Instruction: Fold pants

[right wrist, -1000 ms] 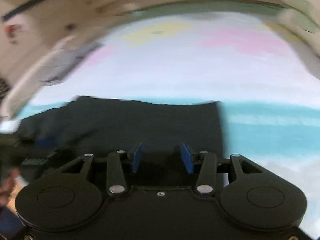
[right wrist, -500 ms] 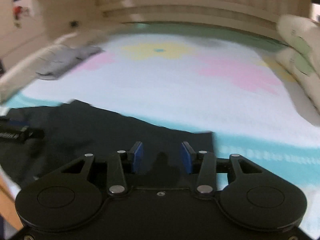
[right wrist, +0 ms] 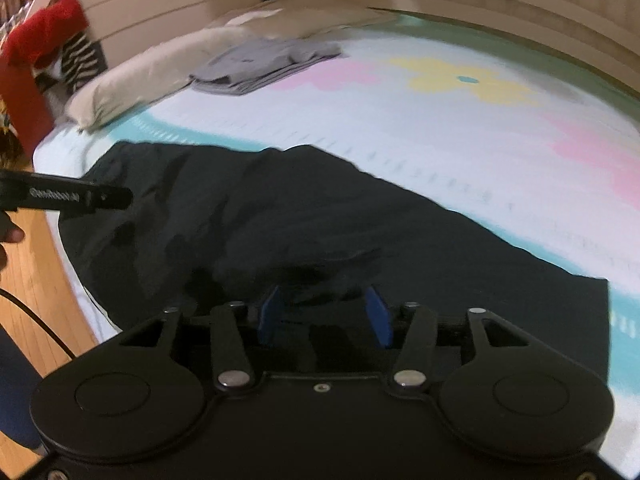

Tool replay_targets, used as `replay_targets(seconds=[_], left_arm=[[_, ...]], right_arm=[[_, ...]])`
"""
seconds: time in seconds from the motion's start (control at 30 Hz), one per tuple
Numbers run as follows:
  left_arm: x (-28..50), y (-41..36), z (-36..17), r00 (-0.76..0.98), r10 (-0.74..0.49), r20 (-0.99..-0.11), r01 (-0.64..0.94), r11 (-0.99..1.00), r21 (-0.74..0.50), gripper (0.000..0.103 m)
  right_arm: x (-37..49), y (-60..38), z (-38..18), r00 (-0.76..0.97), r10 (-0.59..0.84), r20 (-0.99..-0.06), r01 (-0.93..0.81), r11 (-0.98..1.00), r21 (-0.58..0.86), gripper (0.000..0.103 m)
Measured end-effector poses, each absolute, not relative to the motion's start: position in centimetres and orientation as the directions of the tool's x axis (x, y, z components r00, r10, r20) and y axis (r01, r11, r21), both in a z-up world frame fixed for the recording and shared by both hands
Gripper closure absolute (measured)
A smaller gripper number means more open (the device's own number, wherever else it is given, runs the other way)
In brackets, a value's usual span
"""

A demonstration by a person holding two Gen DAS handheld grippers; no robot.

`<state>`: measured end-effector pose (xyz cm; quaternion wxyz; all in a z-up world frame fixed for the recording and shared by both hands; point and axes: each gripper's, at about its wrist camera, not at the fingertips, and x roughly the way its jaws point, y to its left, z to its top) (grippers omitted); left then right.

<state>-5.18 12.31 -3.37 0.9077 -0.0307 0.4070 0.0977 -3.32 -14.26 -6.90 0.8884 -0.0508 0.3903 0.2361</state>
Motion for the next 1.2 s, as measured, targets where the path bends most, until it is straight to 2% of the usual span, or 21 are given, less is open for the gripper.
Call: replay_targets(seconds=[0.1,0.2,0.33,0.4,0.5,0.77,0.9,1.0,1.07,1.2], left_arm=[[-5.5,14.0,-3.5,0.658,0.177,-0.732,-0.244,0.970,0.015,0.039],[-6.0,16.0,-3.6,0.656,0.166,-0.736,-0.282,0.959,-0.035,0.039],[-6.6,18.5,-4.4,0.633,0.128,-0.764,-0.329,0.937,-0.116,0.028],[-7.0,19.3,-4.6,0.624,0.134,-0.770,-0.360,0.924,-0.131,0.028],[-7.2,20.7,-4.9,0.613,0.136,-0.778,-0.401,0.902,-0.158,0.028],[-6.5,23.9,-7.1,0.580,0.061,-0.813,-0.485,0.827,-0.284,0.028],[-5.5,23.9,-7.8,0.573,0.071,-0.817,-0.482,0.835,-0.265,0.026],[-4.7,23.2,-8.2,0.564,0.079,-0.822,-0.458,0.858,-0.232,0.017],[-4.2,22.5,-8.6,0.560,0.087,-0.824,-0.438,0.875,-0.206,0.006],[-3.6,21.1,-9.0,0.544,0.111,-0.832,-0.405,0.903,-0.144,0.001]], right_arm=[[-3.2,-12.9,-7.8,0.555,0.368,-0.746,-0.477,0.875,0.077,0.046],[-3.3,-11.9,-8.7,0.544,0.348,-0.763,-0.490,0.870,0.048,0.040],[-3.4,-11.7,-9.2,0.517,0.368,-0.773,-0.495,0.865,0.081,0.013],[-3.2,-11.4,-10.0,0.471,0.378,-0.797,-0.508,0.855,0.105,0.011],[-4.1,-10.2,-10.7,0.487,0.362,-0.795,-0.571,0.820,0.024,0.001],[-4.3,-9.8,-10.9,0.486,0.377,-0.788,-0.589,0.808,0.023,0.000],[-4.2,-9.8,-11.0,0.486,0.382,-0.786,-0.587,0.809,0.031,0.000],[-4.1,-9.9,-11.0,0.488,0.389,-0.781,-0.587,0.809,0.036,0.000],[-4.1,-9.9,-11.1,0.491,0.396,-0.776,-0.594,0.804,0.034,0.000],[-4.1,-10.1,-11.1,0.496,0.411,-0.765,-0.593,0.804,0.047,0.000]])
